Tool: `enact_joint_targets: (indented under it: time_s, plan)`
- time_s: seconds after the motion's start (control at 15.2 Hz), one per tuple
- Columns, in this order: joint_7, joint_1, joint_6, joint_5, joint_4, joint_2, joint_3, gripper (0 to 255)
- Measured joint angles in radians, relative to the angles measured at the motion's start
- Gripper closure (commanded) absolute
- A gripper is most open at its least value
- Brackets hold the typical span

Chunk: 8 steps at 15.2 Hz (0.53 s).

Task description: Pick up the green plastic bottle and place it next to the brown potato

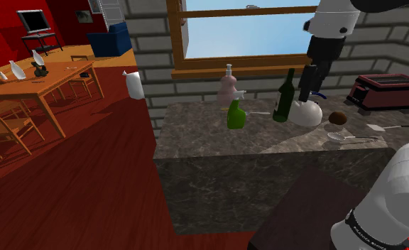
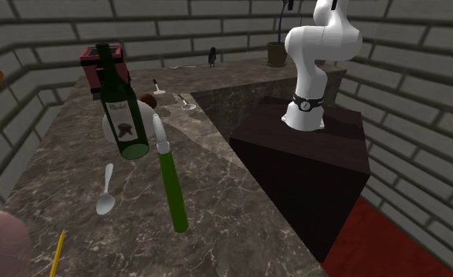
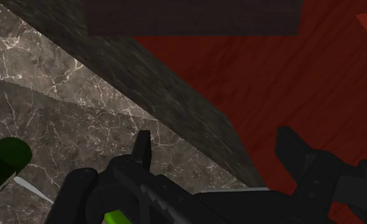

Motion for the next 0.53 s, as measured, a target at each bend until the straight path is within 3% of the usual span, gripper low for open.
enact_joint_targets:
  time_s: [0.2,0.53]
  plan:
    - [-0.044,0.002,0.042,-0.014,-0.031,-0.005,-0.031,0]
    - [-0.222,0.015,0.214,-0.059,-0.102,0.035,-0.158,0]
